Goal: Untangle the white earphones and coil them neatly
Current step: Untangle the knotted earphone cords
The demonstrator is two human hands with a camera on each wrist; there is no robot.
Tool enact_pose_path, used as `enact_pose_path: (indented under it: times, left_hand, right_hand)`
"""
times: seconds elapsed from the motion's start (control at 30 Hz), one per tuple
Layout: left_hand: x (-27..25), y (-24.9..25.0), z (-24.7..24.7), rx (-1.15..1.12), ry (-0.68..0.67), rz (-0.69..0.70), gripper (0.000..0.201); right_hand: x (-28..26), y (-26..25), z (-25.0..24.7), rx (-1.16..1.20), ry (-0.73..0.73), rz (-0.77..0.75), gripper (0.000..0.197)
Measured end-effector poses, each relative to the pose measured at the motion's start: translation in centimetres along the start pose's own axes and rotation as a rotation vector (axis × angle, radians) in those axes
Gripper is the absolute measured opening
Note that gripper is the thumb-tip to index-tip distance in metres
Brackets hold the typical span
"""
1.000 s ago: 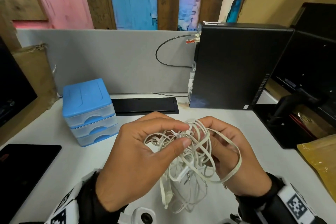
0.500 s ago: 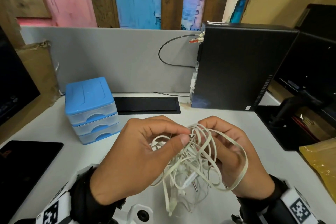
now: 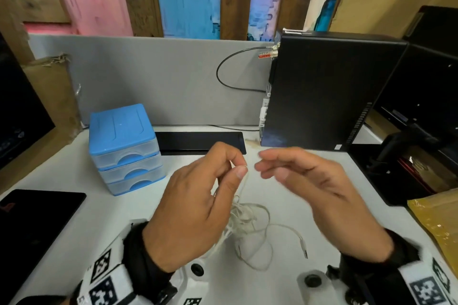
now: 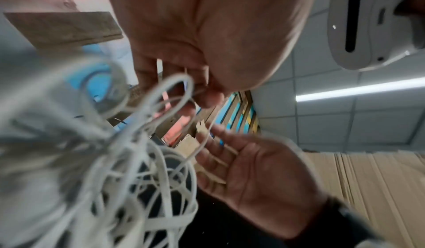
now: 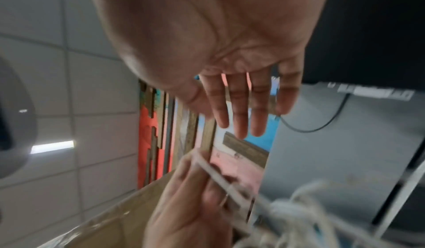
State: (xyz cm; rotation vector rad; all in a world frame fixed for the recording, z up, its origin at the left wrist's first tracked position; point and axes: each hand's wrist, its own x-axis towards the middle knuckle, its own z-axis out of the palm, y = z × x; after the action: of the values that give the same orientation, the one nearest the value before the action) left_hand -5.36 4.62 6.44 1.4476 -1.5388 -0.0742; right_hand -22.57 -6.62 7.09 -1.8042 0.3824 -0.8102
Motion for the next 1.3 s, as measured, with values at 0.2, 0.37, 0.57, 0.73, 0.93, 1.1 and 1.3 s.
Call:
enact_pose_path:
  times: [0.2, 0.37, 0.57, 0.73, 0.93, 1.1, 1.3]
  left_hand:
    - [0.4, -0.1, 0.0, -0.040, 0.036, -0.066, 0.011]
    - [0.5, -3.2, 0.7, -0.198, -0.339, -0.291, 0.031]
    - [-0.2, -7.4, 2.3, 0.281, -0.603, -0.302, 0.011]
    - [0.1, -9.5, 0.8, 0.215, -0.686, -0.416, 0.030]
    - [-0.1, -10.4, 1.3, 0.360, -0.630, -0.402, 0.027]
    - [0.4, -9.3, 1.4, 0.079, -0.466, -0.407, 0.029]
    - [0.7, -7.8, 1.7, -0.015, -0.326, -0.346, 0.025]
  right_hand:
    - [-0.8, 1.0, 3.1, -0.194, -0.101, -0.007, 0.013]
    - [0.4, 0.0, 0.4, 0.032, 0.173, 0.007, 0.026]
    - [0.6, -0.4, -2.2, -0.078, 0.212, 0.123, 0.029]
    - [0.2, 0.1, -4.2, -0.692, -0.065, 0.327, 0.051]
    - [0.0, 2.3, -1.0, -1.008, -0.319, 0.376, 0.070]
    - [-0.1, 3.7, 2.8, -0.969, -0.292, 0.309, 0.071]
    - [-0.1, 5.7, 3.4, -0.716, -0.061, 0.316, 0.043]
